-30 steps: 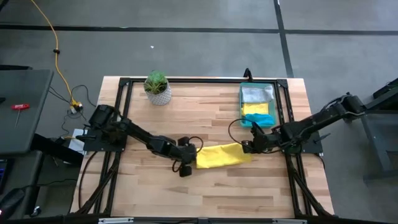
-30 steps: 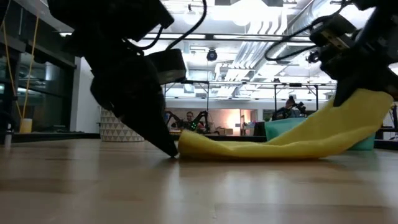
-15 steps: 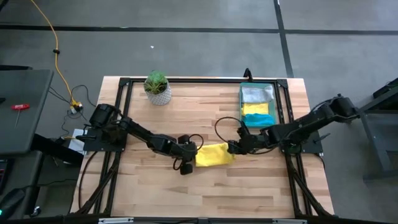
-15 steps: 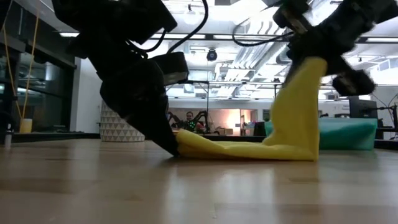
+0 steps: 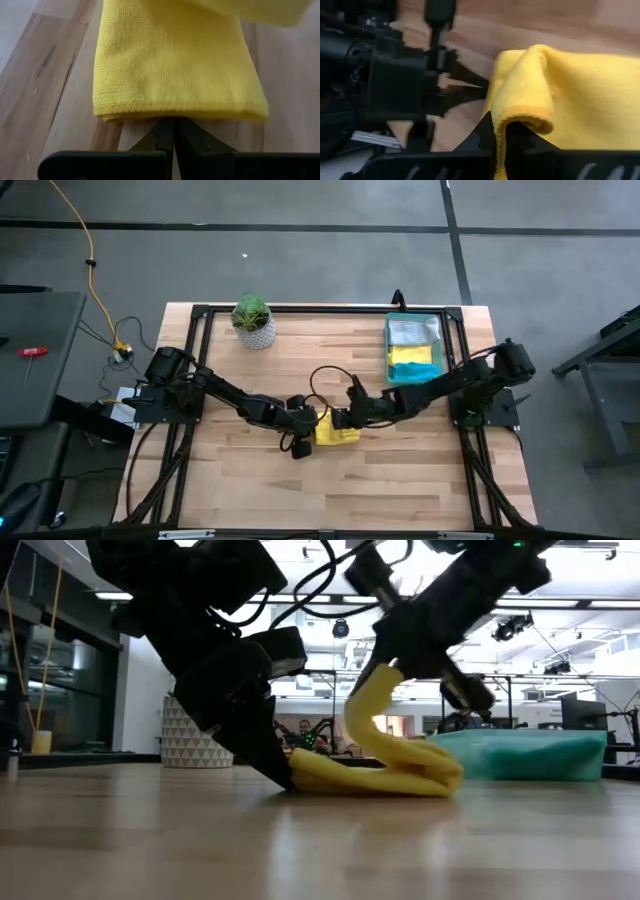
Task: Fold microfiber towels
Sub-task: Fold the yellow microfiber cloth
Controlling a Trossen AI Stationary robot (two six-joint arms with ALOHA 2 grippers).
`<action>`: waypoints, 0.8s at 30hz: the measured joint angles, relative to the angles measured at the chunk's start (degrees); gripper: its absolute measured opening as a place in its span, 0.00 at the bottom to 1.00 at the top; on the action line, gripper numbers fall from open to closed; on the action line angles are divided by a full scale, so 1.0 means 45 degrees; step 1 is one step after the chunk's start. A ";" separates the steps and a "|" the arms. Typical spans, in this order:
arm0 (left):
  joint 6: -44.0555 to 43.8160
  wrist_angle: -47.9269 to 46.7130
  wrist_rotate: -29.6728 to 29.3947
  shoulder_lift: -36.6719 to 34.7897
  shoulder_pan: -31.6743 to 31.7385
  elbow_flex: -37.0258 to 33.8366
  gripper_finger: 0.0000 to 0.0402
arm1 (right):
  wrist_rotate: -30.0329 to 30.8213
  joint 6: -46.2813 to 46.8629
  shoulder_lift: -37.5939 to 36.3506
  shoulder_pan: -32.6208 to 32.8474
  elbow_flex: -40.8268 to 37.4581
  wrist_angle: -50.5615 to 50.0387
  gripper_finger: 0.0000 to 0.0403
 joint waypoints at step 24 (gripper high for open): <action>0.0059 -0.0281 0.0083 -0.0108 0.0036 0.0080 0.00 | -0.0430 -0.0767 0.1343 -0.0237 0.0838 0.0606 0.33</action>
